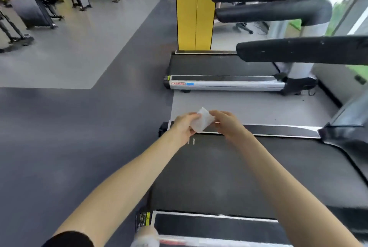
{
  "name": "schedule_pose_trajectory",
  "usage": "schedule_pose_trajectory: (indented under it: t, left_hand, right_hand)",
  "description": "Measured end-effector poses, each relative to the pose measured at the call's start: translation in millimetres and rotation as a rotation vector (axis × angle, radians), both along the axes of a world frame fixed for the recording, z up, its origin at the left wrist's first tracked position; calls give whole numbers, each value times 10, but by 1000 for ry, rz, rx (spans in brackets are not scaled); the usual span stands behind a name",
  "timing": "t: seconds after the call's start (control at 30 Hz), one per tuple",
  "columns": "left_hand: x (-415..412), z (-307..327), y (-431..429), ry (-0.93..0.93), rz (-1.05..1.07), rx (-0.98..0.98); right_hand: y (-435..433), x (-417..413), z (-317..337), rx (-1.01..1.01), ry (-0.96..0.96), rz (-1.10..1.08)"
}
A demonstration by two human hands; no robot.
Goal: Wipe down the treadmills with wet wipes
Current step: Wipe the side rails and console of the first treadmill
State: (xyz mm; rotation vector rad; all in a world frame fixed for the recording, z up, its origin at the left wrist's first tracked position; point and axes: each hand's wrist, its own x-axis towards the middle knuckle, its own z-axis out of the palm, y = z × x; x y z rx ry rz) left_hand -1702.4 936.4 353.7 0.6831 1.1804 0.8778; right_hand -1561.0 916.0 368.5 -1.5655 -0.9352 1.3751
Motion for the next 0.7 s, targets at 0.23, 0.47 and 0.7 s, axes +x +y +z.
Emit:
schedule_pose_trajectory:
  t: [0.23, 0.47, 0.7]
  left_hand:
    - [322, 90, 698, 1, -313, 7]
    - [775, -214, 1350, -105, -506, -105]
    - [890, 10, 2478, -177, -545, -236]
  right_hand:
    - [385, 246, 1, -83, 55, -275]
    - [981, 566, -287, -170, 233, -525]
    - [1942, 707, 16, -299, 344, -612]
